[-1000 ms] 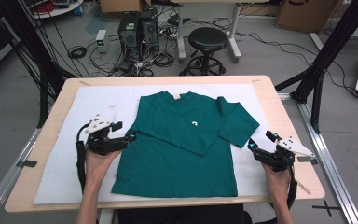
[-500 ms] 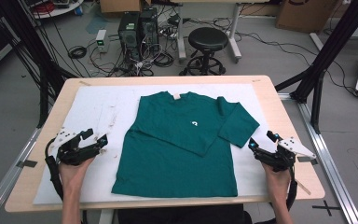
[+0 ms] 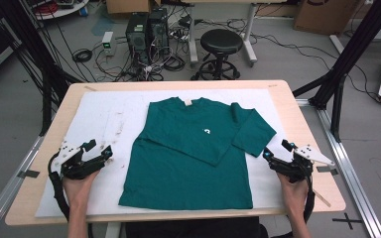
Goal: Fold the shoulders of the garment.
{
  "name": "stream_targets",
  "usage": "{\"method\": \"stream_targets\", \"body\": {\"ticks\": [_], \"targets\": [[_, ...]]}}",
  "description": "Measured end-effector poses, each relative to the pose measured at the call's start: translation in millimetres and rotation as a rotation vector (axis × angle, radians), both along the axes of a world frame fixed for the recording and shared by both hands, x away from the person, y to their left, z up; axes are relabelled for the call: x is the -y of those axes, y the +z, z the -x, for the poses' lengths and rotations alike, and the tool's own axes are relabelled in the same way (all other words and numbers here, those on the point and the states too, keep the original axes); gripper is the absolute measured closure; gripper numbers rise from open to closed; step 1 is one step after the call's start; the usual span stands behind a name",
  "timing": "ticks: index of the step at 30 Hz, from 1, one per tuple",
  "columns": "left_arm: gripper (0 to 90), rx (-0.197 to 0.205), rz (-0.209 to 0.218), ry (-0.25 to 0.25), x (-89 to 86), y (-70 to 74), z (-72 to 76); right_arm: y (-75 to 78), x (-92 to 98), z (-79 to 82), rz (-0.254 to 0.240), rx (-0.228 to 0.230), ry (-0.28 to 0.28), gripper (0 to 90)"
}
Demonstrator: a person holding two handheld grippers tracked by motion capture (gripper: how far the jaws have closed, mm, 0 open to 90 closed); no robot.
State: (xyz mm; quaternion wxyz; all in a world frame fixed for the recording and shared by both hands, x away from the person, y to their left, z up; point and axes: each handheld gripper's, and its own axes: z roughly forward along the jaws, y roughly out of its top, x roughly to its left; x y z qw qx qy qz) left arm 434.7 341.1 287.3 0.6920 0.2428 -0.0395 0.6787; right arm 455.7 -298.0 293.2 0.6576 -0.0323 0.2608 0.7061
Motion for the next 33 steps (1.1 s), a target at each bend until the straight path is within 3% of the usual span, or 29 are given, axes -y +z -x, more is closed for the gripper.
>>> {"method": "stream_targets", "body": {"ticks": [7,9,11,13,15,16,17,21,25,29,33], "targets": [[29.9,-0.014,0.001,-0.004,-0.3,1.2,-0.3,0.3,-2.1,1.7,0.015,-0.019,-0.022,21.7],[29.9,-0.014,0.001,-0.009,-0.8,1.4,-0.4,1.1,-5.1,2.9,0.045,-0.03,-0.043,28.1],[29.9,-0.017,0.003,-0.01,-0.9,1.6,-0.4,5.7,-12.9,6.4,0.092,-0.069,-0.066,31.8],[30.0,-0.02,0.003,-0.01,-0.8,1.8,-0.4,7.4,-15.7,7.3,0.103,-0.075,-0.079,33.5],[30.2,-0.021,0.003,-0.011,-0.5,2.0,-0.5,13.6,-24.4,9.1,0.144,-0.117,-0.138,37.2],[30.3,-0.022,0.003,-0.009,-0.7,2.0,-0.4,21.1,-32.9,9.1,0.172,-0.155,-0.201,39.6],[30.3,-0.023,0.004,-0.01,-0.5,2.1,-0.5,21.1,-32.9,9.1,0.172,-0.155,-0.201,39.6],[30.5,-0.026,0.005,-0.006,-0.4,2.3,-0.4,41.6,-46.7,7.9,0.226,-0.254,-0.302,42.7],[30.5,-0.033,0.006,-0.01,-0.5,3.0,-0.4,48.7,-47.3,8.4,0.222,-0.292,-0.317,42.4],[30.6,-0.038,0.006,-0.008,-0.7,3.6,-0.4,55.3,-42.7,4.5,0.249,-0.351,-0.293,42.7],[30.6,-0.039,0.005,-0.007,-0.3,3.8,-0.4,59.0,-42.6,0.7,0.246,-0.362,-0.331,45.9]]}}
